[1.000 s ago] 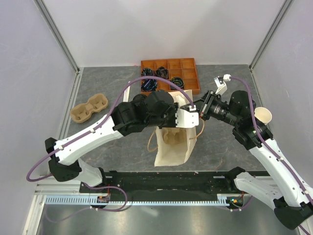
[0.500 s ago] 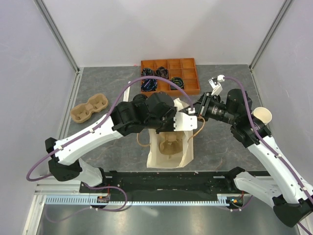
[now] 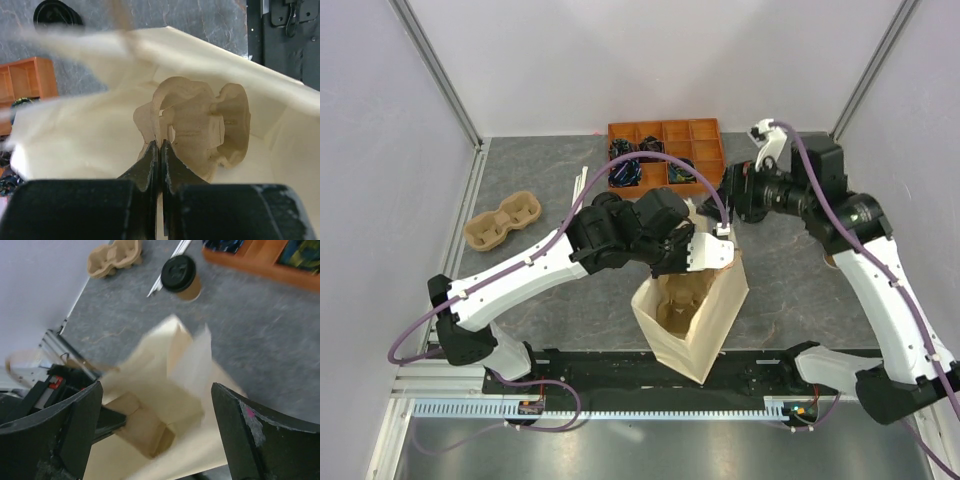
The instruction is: Pack the takeout coffee
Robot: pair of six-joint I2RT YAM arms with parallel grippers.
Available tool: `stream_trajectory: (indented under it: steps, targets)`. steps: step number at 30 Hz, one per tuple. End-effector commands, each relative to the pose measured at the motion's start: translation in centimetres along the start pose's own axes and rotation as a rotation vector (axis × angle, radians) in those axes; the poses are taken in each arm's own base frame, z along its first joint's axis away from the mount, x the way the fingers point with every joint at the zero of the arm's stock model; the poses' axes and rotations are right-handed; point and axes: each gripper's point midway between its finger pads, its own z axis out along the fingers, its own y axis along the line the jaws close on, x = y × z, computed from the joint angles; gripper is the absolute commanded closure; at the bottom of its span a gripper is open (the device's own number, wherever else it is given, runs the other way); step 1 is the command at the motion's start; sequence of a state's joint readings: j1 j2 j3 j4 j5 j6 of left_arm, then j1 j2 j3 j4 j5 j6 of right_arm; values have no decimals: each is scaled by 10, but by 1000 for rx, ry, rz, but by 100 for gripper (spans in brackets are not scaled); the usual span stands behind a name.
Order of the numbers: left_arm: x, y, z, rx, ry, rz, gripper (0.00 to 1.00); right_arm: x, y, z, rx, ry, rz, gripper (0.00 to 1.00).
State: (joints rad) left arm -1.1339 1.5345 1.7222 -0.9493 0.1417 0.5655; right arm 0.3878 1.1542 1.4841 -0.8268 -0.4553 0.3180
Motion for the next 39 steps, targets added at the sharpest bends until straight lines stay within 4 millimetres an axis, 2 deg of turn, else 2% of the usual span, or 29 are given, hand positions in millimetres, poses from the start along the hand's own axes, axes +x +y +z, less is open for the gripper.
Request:
stream_trajectory:
  steps: [1,2,4,5,6,7,9,15,21,23,27,29,30,32,33,35,36,39]
  targets:
    - [-22,2,0,-4,-94,6,98,-25,-22,-15,31,17,-149,2]
    - [-22,1,4,5,-89,5,98,-26,-29,-7,23,47,-136,2]
    - [-28,4,6,0,-96,14,98,-22,-24,-9,-56,98,-152,2]
    - [-28,5,10,2,-90,16,98,-17,-26,-2,-92,139,-160,2]
    - [-30,6,10,-1,-94,20,98,-8,-24,-4,-121,186,-149,2]
    - [-32,7,10,-3,-97,25,98,-6,-14,-7,-199,196,-211,3]
    - [-32,7,10,-4,-95,24,98,8,-14,-8,-241,271,-212,4]
    - [-35,2,13,4,-93,44,98,27,-31,-7,-221,375,-265,8]
    - [-35,3,16,3,-90,36,98,32,-27,-13,-262,393,-311,4]
    - [-36,3,17,4,-91,35,98,37,-30,-11,-260,408,-302,8]
    - [-36,4,16,0,-91,41,98,53,-50,-6,-198,478,-281,16]
    - [-36,3,16,3,-92,42,98,59,-52,-4,-205,494,-272,26]
    - [-36,3,17,6,-90,42,98,60,-49,-4,-222,493,-268,41]
    - [-35,3,17,4,-90,47,98,58,-42,-3,-253,480,-265,59]
    - [-36,4,16,0,-93,52,98,53,-36,-2,-279,462,-269,74]
    - [-39,3,16,-1,-97,73,98,46,-20,-4,-337,421,-260,87]
    - [-41,2,15,-4,-102,88,98,40,-14,0,-357,391,-282,98]
    - [-47,-4,12,4,-121,155,98,34,11,2,-413,322,-359,100]
